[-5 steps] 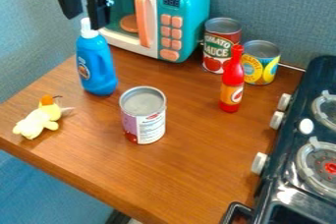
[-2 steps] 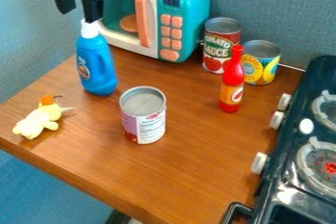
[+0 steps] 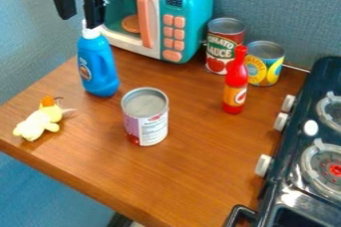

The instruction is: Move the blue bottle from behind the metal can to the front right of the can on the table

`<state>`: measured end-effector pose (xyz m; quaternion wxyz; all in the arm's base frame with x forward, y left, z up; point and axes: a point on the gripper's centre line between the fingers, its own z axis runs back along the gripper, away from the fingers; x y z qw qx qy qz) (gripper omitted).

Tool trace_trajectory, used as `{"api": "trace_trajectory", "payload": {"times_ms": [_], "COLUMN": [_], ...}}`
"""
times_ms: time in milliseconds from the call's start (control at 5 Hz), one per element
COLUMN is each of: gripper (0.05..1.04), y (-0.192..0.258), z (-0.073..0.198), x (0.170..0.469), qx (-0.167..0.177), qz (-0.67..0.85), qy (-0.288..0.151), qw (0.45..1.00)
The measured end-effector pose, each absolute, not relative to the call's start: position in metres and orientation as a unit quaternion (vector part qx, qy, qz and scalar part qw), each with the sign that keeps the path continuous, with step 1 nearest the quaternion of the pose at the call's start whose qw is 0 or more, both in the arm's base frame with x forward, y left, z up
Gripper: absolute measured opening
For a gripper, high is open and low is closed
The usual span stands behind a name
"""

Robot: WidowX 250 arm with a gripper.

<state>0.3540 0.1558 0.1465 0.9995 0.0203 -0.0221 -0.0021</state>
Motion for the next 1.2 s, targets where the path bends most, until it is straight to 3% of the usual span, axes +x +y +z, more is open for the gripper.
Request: {"api": "trace_trajectory", "payload": {"times_ms": [400, 800, 1200], "gripper": [0.962, 0.422, 0.399], "y": [0.162, 0.162, 0.152], "z": [0.135, 0.136, 0.136], "x": [0.359, 0.361, 0.359], "qx": [0.029, 0.026, -0.010], "qz": [0.007, 0.009, 0.001], "qy": [-0.005, -0.012, -0.005], "qw": [1.000, 1.000, 1.000]}}
